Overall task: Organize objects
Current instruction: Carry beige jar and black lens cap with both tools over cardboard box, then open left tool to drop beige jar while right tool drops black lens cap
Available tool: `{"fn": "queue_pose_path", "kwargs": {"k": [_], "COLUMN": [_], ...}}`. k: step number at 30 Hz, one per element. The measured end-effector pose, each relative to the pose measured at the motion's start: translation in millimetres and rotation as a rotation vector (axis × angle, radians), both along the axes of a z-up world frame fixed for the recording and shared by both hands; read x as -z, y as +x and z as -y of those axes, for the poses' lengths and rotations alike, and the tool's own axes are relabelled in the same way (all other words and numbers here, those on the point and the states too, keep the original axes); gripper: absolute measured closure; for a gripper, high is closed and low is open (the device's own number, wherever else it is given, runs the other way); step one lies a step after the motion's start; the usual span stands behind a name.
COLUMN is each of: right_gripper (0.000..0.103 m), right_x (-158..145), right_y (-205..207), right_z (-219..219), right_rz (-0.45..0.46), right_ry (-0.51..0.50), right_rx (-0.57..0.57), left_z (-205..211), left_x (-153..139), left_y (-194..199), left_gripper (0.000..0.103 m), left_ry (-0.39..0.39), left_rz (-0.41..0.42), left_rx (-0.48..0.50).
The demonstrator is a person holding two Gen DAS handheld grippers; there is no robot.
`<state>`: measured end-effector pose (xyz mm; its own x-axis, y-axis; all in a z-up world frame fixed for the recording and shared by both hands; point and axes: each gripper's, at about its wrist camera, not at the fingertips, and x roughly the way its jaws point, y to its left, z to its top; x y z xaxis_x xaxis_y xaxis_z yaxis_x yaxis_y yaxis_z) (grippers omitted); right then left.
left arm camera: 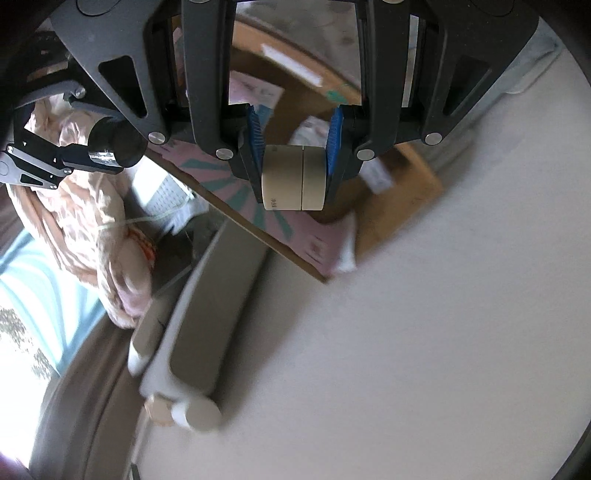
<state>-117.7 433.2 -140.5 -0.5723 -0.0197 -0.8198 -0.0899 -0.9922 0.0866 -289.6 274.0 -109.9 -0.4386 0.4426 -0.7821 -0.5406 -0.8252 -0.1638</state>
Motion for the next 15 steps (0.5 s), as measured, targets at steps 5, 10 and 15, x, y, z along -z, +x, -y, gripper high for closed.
{"fn": "queue_pose_path", "kwargs": {"k": [5,10,15], "right_gripper": [0.061,0.061,0.061], "right_x": [25.9,45.5,57.2], "right_y": [0.9,1.9,4.4], "right_z": [-11.9,-16.7,-20.4], "right_rz": [0.05,0.087,0.109], "right_ry": [-0.007,0.003,-0.015], "right_rx": [0.023,0.026,0.033], "left_z": [-18.4,-25.3,-33.0], "left_x": [33.2,61.4,82.2], "left_y": [-2.5,-2.0,-0.2], "left_gripper": [0.077,0.077,0.077], "left_ry": [-0.032,-0.061,-0.088], "left_rz": [0.063,0.114,0.146], "left_rx": [0.028,0.042,0.056]}}
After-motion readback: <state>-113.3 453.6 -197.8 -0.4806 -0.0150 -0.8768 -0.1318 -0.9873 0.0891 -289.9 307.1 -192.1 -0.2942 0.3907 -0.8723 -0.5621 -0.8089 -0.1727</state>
